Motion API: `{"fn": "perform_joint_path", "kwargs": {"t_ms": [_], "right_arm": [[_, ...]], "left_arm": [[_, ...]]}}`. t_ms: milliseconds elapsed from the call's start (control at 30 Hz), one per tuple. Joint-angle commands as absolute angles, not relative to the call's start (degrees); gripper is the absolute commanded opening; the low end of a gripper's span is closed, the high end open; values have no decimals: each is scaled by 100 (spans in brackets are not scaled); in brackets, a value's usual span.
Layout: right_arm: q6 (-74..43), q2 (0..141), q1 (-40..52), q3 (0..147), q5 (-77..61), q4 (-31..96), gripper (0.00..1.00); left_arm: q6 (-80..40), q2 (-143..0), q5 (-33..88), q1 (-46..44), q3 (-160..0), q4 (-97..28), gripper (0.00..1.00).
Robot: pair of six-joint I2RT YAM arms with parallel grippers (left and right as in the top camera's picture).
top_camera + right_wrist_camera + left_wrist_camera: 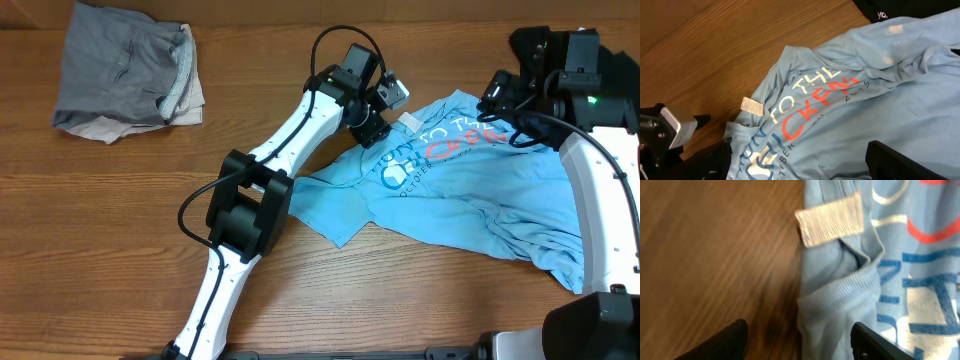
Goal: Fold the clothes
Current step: 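Grasp the T-shirt collar near the tag with the left gripper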
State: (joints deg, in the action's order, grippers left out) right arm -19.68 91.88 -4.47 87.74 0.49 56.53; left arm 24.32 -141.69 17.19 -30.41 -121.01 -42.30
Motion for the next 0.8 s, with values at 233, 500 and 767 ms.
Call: {"fn": "perform_joint_path", "kwargs": {"t_ms": [233,500,767], "right_arm": [[-1949,9146,-458,8836,145,5537,90],[-1946,9148,-458,8836,148,5511,90],[-1946,9148,-458,8836,148,5433,90]], "left_arm": [[2834,-14223,2386,-3081,-12186,-4609,52],[2810,-14470,2206,-3076,-12175,-4659,45],[2805,-14501,2034,-3079,-12175,-4668,36]]}}
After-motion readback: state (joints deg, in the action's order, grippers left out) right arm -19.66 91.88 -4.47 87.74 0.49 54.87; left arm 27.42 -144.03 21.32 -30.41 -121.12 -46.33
